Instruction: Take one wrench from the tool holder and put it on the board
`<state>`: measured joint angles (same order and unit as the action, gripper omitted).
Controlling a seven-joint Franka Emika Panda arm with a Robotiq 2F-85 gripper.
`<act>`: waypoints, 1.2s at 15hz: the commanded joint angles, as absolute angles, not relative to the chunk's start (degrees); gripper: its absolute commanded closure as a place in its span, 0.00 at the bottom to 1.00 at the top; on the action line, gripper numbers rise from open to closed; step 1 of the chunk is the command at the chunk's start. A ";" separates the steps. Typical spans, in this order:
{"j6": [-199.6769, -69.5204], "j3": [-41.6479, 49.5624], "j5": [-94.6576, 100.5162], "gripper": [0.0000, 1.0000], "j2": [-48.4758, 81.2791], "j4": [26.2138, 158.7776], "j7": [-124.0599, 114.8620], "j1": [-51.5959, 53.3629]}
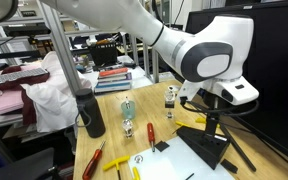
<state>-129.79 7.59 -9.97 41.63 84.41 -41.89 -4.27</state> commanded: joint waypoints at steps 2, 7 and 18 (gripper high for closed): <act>-128.79 7.89 -10.69 0.00 39.93 86.88 -42.45 -3.91; -127.53 8.00 -10.49 0.00 39.93 86.88 -42.61 -3.87; -120.25 8.05 -9.86 0.00 41.73 83.75 -43.28 -3.99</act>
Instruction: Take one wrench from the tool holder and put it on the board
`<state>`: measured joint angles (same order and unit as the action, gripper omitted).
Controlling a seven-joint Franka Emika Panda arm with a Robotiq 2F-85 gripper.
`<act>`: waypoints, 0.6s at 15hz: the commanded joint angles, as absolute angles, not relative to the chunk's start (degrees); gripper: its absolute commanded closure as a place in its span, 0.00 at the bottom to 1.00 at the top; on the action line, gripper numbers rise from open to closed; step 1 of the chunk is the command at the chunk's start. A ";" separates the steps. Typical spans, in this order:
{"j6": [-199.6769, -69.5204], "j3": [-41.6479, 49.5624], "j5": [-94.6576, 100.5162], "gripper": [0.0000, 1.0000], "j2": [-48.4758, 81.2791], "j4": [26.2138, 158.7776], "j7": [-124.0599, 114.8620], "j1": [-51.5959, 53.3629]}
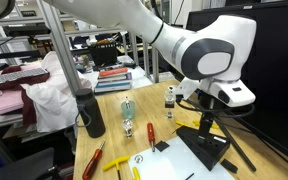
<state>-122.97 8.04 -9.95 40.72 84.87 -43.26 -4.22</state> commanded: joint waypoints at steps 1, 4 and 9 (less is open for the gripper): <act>-119.63 7.79 -9.96 0.00 42.23 82.97 -42.99 -4.10; -118.48 7.07 -10.55 0.00 44.15 80.12 -42.58 -4.37; -119.45 6.04 -11.36 0.00 48.11 74.71 -42.18 -4.91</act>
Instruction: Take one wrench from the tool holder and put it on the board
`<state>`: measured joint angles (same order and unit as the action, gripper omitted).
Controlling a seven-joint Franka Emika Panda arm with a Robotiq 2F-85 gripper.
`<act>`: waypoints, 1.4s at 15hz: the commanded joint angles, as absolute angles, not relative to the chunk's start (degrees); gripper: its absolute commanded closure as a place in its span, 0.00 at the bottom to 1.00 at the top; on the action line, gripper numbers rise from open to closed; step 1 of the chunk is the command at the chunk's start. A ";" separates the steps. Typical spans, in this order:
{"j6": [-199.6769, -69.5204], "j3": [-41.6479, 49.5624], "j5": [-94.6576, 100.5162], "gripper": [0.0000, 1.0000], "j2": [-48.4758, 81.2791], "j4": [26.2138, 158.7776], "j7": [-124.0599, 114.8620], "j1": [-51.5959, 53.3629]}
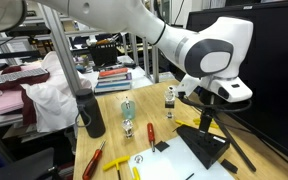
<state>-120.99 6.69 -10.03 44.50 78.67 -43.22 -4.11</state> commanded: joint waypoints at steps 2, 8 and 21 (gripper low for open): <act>-119.38 6.17 -11.54 0.00 49.16 73.29 -42.47 -5.09; -117.72 6.42 -11.94 0.00 50.21 71.13 -42.83 -5.63; -120.66 6.69 -11.57 0.00 49.89 71.87 -42.12 -5.51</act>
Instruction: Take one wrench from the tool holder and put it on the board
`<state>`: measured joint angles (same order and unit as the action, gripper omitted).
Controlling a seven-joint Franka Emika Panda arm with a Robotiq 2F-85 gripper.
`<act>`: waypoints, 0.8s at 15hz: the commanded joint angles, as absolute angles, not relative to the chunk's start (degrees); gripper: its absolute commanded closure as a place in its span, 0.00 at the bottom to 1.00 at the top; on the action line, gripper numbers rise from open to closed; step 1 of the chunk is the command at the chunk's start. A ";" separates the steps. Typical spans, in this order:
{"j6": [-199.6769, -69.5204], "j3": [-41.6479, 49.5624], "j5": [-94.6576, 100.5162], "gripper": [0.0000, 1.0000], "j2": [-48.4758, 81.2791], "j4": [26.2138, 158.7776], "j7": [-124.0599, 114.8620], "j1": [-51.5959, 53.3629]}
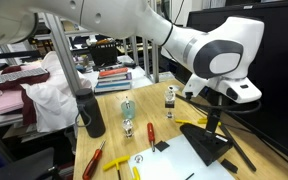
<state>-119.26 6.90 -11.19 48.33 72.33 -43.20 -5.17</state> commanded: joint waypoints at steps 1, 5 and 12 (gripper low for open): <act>-121.58 6.58 -11.56 0.00 49.60 72.20 -41.55 -5.46; -124.96 6.33 -11.90 0.00 48.98 73.15 -40.27 -5.44; -130.68 5.79 -12.46 0.00 47.61 75.80 -37.85 -5.60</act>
<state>-127.83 6.42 -11.19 48.69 73.68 -40.06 -5.07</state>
